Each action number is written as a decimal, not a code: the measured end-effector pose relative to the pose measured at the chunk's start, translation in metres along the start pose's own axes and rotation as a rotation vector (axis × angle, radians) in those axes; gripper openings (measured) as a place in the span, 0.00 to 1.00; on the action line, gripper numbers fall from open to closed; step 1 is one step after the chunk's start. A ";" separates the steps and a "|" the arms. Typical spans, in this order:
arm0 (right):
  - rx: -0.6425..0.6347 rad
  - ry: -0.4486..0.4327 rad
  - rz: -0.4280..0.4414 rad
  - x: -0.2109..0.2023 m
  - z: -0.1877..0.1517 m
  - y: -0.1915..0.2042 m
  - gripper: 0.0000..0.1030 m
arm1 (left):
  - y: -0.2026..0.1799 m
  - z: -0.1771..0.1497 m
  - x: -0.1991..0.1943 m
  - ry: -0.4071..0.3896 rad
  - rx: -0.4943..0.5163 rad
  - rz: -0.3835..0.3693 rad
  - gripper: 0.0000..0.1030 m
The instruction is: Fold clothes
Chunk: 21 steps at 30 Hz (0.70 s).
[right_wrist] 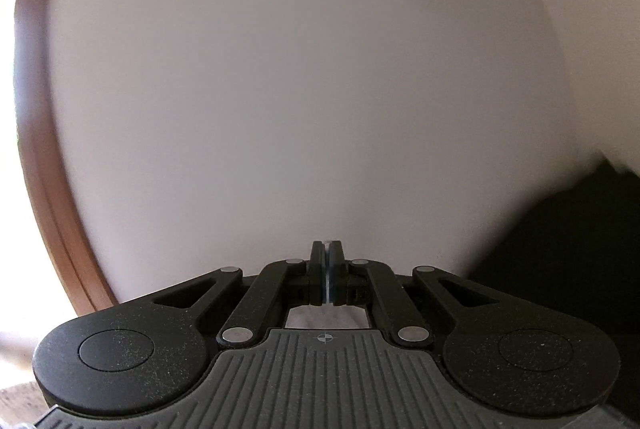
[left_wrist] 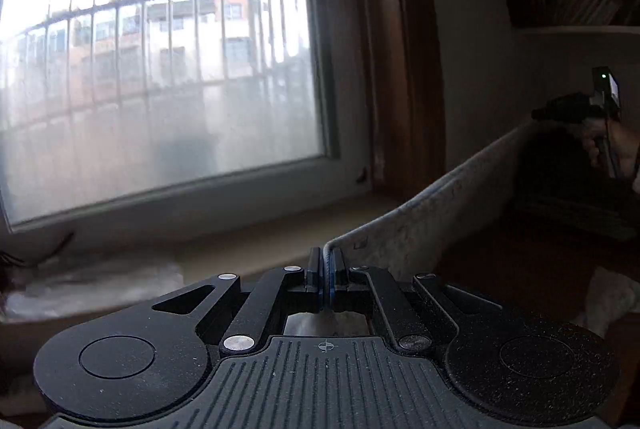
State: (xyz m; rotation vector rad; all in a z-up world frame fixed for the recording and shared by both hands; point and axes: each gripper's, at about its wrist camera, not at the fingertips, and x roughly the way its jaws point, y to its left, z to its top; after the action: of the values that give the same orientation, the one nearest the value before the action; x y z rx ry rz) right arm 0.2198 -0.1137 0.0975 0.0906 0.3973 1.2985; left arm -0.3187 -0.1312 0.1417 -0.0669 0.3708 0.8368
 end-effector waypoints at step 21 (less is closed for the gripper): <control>-0.188 0.439 0.063 0.035 -0.146 -0.013 0.17 | -0.045 -0.043 0.030 0.211 0.050 -0.134 0.10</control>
State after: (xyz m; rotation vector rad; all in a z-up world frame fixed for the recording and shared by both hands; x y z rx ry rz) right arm 0.1899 -0.1064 -0.0497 -0.3485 0.6467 1.4112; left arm -0.2800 -0.1493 0.0874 -0.1331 0.5790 0.6887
